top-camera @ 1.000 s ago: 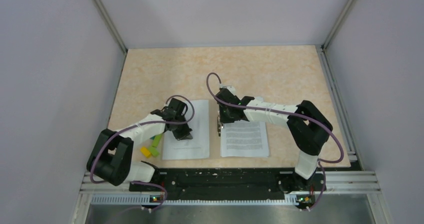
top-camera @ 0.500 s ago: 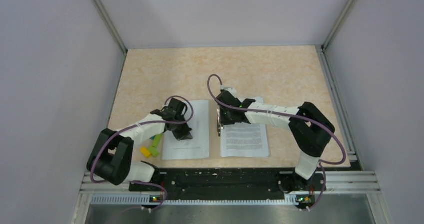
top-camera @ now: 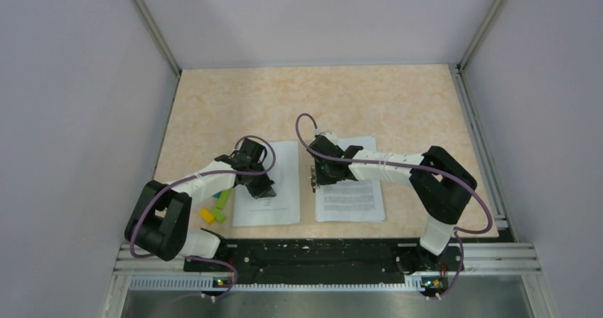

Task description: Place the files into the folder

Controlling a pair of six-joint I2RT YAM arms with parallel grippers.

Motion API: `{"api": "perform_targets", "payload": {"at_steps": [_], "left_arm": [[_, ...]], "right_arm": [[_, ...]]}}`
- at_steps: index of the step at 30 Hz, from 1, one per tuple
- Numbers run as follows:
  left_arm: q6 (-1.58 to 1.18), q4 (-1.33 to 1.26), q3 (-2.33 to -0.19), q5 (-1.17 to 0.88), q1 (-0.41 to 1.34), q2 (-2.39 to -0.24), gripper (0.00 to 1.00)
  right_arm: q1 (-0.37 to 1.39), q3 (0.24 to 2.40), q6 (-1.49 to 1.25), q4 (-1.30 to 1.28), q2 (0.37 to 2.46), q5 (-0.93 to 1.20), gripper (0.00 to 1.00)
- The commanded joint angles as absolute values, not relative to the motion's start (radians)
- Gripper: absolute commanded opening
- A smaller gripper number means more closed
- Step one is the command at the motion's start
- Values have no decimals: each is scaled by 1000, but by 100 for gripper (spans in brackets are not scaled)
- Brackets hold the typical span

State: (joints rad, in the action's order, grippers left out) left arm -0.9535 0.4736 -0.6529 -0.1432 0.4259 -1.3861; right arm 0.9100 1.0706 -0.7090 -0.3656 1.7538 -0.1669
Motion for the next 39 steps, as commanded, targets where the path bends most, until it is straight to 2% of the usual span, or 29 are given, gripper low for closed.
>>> {"api": "perform_targets", "payload": {"at_steps": [1,18,31,39], "left_arm": [[-959,467,-638,-95,430,-1425,0],[-947,451,-671,-133,460,-1435,0],[-992,458,-795,-123,571,-1467,0],[-971,553,-879,-15,570,-1442,0]], "right_arm": [[926,1065,-721,-338,1727,-179,9],[916,1046,-694,-366,1764,-255,14],[742,887,-577,-308,1669,-231,15],[698,869,-530,-283,1659,-198,15]]}}
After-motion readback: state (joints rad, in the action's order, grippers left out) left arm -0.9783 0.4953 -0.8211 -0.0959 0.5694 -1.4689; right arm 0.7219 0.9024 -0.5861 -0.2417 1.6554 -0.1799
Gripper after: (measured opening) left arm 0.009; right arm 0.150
